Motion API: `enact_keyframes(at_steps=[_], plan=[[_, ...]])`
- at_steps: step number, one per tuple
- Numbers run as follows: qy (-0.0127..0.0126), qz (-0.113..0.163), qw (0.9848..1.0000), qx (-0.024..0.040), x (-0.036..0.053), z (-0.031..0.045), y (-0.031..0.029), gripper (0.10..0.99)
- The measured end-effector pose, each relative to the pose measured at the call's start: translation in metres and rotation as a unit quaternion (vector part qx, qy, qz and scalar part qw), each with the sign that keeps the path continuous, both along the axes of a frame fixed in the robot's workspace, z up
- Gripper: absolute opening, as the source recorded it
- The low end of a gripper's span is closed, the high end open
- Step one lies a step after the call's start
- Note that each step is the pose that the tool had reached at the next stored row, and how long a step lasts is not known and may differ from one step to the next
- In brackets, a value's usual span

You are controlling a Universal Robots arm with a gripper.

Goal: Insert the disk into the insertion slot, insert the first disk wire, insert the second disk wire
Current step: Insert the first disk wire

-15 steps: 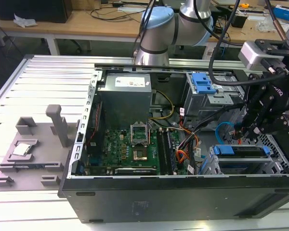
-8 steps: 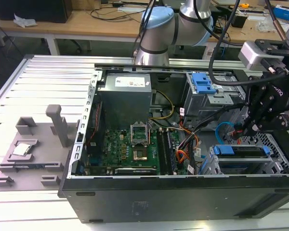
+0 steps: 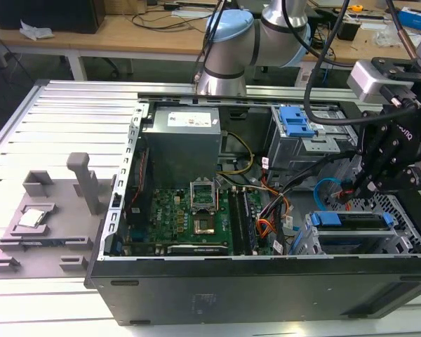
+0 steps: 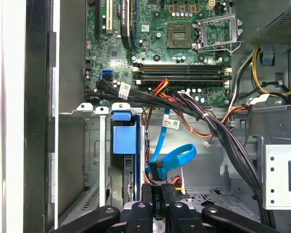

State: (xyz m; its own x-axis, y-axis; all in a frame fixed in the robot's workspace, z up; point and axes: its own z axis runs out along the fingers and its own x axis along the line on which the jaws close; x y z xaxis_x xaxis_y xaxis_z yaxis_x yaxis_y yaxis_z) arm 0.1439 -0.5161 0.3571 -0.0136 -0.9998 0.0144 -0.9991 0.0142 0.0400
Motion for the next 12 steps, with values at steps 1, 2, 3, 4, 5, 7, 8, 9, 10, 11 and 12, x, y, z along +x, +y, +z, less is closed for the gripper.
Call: enact_keyframes(at_steps=[1, 2, 3, 4, 5, 7, 8, 9, 10, 11, 12], plan=[[0.0, 0.0, 1.0, -0.0002, 0.0, 0.0, 0.0, 0.192], [0.0, 0.0, 1.0, -0.0004, 0.0, 0.0, 0.0, 0.208], [0.0, 0.0, 1.0, -0.0006, 0.0, 0.0, 0.0, 0.208], [0.0, 0.0, 1.0, -0.0006, 0.0, 0.0, 0.0, 0.208], [-0.0001, 0.0, 1.0, -0.0009, -0.0001, 0.0, -0.0001, 0.271], [-0.0009, 0.0, 1.0, -0.0039, -0.0005, 0.0001, -0.0002, 0.271], [-0.0012, 0.0, 1.0, -0.0054, -0.0007, 0.0001, -0.0004, 0.271], [-0.0014, 0.0, 1.0, -0.0068, -0.0009, 0.0002, -0.0007, 0.271], [-0.0019, 0.0, 1.0, -0.0097, -0.0014, 0.0003, -0.0016, 0.271], [-0.0021, 0.0, 0.9999, -0.0113, -0.0015, 0.0002, -0.0028, 0.271], [-0.0022, 0.0, 0.9999, -0.0131, -0.0017, 0.0002, -0.0047, 0.271]])
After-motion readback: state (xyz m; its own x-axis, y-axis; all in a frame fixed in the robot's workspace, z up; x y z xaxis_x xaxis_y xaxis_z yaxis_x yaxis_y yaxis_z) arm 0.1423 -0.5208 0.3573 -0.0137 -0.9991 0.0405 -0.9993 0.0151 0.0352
